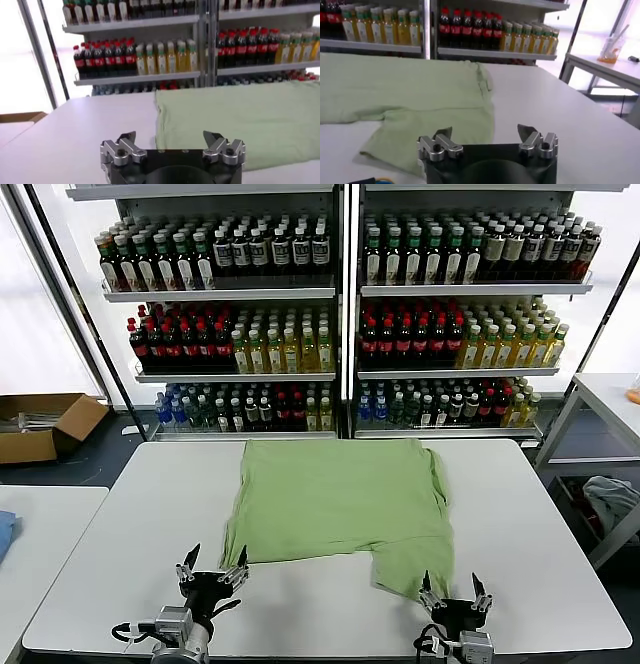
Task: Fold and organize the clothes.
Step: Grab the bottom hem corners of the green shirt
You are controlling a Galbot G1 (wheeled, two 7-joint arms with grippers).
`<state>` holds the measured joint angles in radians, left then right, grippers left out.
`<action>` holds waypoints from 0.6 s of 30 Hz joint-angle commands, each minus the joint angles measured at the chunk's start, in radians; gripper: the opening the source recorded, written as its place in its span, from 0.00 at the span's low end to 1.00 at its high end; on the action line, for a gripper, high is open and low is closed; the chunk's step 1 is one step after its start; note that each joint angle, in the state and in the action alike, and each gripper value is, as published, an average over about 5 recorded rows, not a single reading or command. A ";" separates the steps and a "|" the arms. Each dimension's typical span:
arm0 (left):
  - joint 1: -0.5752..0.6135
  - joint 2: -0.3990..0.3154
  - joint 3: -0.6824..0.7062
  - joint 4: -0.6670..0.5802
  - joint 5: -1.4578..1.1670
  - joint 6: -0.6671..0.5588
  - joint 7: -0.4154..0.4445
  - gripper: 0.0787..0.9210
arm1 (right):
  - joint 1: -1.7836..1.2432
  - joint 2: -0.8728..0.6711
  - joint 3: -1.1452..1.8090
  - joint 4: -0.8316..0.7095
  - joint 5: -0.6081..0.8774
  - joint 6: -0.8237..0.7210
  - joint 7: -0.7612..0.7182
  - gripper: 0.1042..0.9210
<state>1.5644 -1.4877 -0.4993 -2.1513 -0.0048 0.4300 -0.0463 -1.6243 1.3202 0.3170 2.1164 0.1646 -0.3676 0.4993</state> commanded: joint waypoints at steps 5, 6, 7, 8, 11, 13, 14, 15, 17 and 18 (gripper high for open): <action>-0.033 0.032 0.006 0.038 -0.021 0.054 0.033 0.88 | 0.001 0.003 -0.022 -0.005 0.006 -0.019 0.023 0.88; -0.042 0.041 0.007 0.047 -0.038 0.057 0.039 0.88 | 0.001 0.003 -0.024 -0.003 0.006 -0.019 0.023 0.88; -0.053 0.051 0.005 0.058 -0.057 0.063 0.045 0.88 | 0.000 0.005 -0.026 -0.002 0.006 -0.019 0.024 0.88; -0.065 0.060 0.002 0.070 -0.077 0.068 0.048 0.88 | -0.001 0.006 -0.028 0.000 0.006 -0.020 0.025 0.88; -0.089 0.083 -0.003 0.109 -0.112 0.078 0.058 0.88 | -0.007 0.013 -0.033 0.002 0.006 -0.020 0.027 0.88; -0.095 0.092 -0.003 0.131 -0.113 0.077 0.063 0.88 | -0.011 0.017 -0.033 0.003 0.006 -0.019 0.028 0.88; -0.096 0.095 -0.003 0.139 -0.113 0.076 0.064 0.88 | -0.012 0.019 -0.033 0.004 0.006 -0.019 0.028 0.88; -0.097 0.097 -0.002 0.146 -0.113 0.076 0.065 0.88 | -0.014 0.020 -0.032 0.004 0.006 -0.018 0.029 0.88; -0.099 0.099 -0.002 0.156 -0.113 0.076 0.066 0.88 | -0.017 0.024 -0.031 0.004 0.007 -0.018 0.030 0.88; -0.100 0.101 -0.002 0.159 -0.114 0.076 0.066 0.88 | -0.018 0.026 -0.031 0.004 0.007 -0.018 0.030 0.88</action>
<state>1.4974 -1.4213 -0.4998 -2.0657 -0.0711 0.4851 0.0037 -1.6419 1.3434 0.2918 2.1195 0.1708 -0.3816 0.5256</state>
